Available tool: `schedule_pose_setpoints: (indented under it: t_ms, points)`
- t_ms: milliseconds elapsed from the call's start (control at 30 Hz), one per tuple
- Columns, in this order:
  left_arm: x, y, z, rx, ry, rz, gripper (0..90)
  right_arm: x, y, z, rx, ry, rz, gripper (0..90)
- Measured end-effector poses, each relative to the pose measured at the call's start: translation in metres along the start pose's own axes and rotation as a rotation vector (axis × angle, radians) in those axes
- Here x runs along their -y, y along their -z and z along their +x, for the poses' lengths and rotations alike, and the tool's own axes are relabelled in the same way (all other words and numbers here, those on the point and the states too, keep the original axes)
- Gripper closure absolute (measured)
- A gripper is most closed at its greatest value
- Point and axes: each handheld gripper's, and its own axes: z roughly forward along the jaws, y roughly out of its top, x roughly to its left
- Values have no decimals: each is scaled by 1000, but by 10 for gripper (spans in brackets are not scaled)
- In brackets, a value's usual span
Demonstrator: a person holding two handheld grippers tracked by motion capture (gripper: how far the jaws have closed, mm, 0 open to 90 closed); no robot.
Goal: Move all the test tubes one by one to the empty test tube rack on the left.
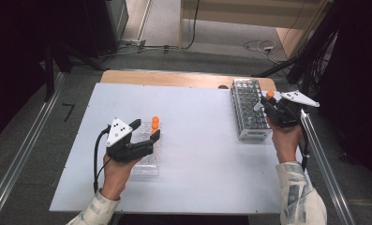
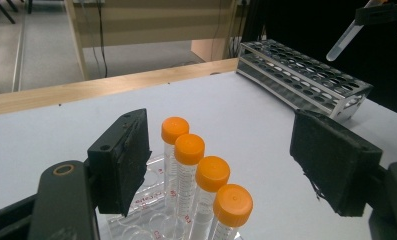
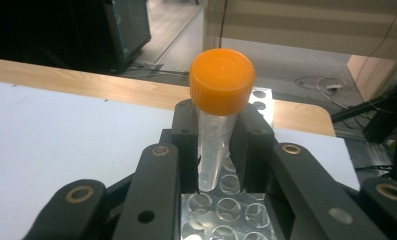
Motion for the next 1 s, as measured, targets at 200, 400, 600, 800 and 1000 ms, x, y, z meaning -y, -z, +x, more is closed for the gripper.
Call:
schedule_pose_setpoints:
  t_ms: [200, 400, 600, 800, 1000]
  points:
    - [0, 0, -2, 7, -3, 1, 236, 6, 9, 11, -43, 20, 3, 722]
    - [-1, 0, -4, 9, -5, -1, 236, 11, 18, 23, -96, 40, -6, 722]
    - [-1, 0, -6, 14, -5, -4, 236, 19, 23, 36, -136, 71, 5, 721]
    - [-1, 0, -8, 24, -13, -1, 236, 27, 25, 46, -176, 75, 11, 722]
    - [-1, 0, -11, 34, -15, -1, 236, 34, 26, 60, -211, 95, 19, 721]
